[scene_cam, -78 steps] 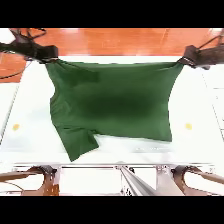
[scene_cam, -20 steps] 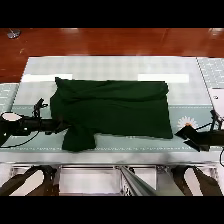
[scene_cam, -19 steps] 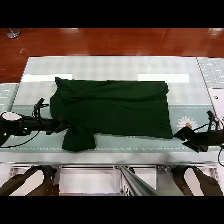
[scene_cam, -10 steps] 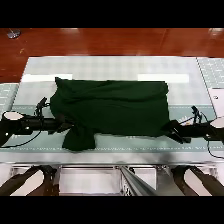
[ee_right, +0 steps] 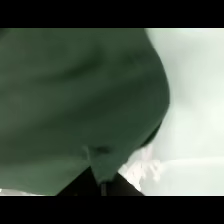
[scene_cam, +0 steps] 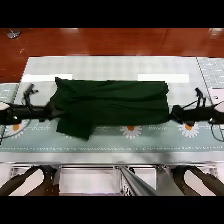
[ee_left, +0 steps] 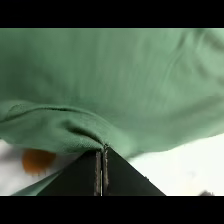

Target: Fold the shirts.

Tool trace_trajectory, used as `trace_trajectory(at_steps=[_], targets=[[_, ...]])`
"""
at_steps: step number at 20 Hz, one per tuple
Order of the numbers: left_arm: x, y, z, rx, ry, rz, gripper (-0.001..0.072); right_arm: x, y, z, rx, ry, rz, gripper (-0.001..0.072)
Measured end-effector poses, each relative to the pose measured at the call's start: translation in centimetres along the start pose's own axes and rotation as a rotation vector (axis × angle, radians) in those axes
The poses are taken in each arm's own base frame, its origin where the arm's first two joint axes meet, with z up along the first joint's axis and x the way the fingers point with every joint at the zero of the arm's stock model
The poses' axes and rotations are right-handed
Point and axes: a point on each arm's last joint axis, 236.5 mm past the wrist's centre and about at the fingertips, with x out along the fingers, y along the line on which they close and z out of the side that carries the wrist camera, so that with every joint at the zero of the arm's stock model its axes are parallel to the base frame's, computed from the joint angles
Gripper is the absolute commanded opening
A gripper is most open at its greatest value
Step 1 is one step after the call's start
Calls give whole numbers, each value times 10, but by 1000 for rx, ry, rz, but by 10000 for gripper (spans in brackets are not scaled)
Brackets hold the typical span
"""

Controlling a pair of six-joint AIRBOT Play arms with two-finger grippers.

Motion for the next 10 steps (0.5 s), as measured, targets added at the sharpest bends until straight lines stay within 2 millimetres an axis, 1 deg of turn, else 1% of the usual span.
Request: trace_trajectory(at_steps=[2,4,6,10], targets=[[-8,-5,29,12,-60,10,18,-11,17,29,-20,-55,31,27],[-6,-11,58,24,-96,19,18,-15,32,57,-32,-90,68,27],[3,-17,89,34,-117,22,18,-11,43,84,-31,-101,100,27],[32,-23,139,15,-100,13,18,8,51,131,-7,-101,148,27]])
